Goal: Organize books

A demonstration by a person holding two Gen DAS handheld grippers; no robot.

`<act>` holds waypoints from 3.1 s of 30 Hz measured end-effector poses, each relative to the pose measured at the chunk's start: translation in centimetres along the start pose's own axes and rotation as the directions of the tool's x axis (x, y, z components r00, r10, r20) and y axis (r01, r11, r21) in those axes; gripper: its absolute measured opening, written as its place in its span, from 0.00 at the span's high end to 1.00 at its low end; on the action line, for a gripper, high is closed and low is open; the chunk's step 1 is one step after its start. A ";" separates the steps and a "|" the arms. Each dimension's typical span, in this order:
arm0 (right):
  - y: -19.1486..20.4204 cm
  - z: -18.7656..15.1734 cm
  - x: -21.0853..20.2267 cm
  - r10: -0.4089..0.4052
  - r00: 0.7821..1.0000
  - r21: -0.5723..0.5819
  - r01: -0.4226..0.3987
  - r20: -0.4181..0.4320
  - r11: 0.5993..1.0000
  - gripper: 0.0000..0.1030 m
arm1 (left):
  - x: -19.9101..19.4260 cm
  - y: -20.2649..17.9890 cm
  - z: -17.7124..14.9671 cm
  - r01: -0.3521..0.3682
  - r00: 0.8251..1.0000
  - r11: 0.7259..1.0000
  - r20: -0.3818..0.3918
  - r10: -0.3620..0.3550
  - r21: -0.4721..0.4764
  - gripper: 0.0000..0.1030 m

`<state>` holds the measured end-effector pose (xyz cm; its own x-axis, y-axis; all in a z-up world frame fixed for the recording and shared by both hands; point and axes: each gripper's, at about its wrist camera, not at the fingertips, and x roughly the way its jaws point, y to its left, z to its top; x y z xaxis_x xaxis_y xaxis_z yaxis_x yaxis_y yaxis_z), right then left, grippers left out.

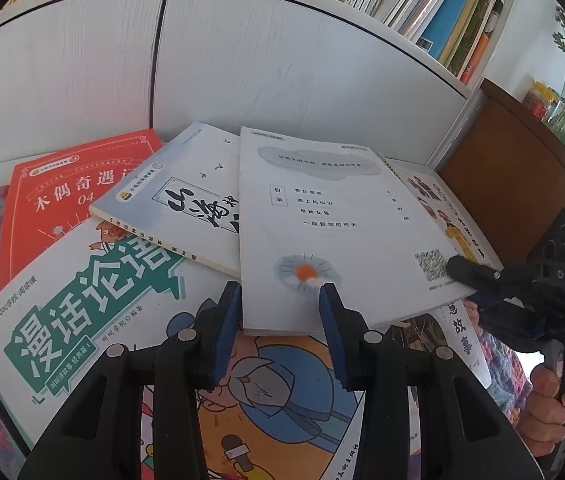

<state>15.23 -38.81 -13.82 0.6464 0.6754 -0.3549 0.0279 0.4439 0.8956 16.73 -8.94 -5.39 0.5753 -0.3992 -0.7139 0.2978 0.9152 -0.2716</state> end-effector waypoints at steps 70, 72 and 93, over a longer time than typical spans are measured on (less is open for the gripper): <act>6.2 -19.9 -2.7 -0.358 0.934 -0.555 0.304 0.012 0.774 0.29 | -13.7 3.8 -17.5 0.040 0.999 0.990 0.025 -0.037 -0.133 0.62; 6.2 -19.9 -2.7 -0.354 0.935 -0.551 0.300 0.010 0.779 0.29 | -13.7 3.7 -17.5 0.036 0.999 0.991 0.026 -0.033 -0.129 0.62; 6.4 -20.2 -2.6 -0.356 0.934 -0.566 0.301 0.014 0.767 0.26 | -13.6 3.2 -17.6 0.028 0.999 0.994 0.029 -0.025 -0.110 0.61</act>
<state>-1.64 -25.82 -12.63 0.6047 0.4648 -0.6467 -0.2160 0.8773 0.4286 -3.57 0.42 -7.87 0.5893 -0.4235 -0.6881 0.2283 0.9042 -0.3609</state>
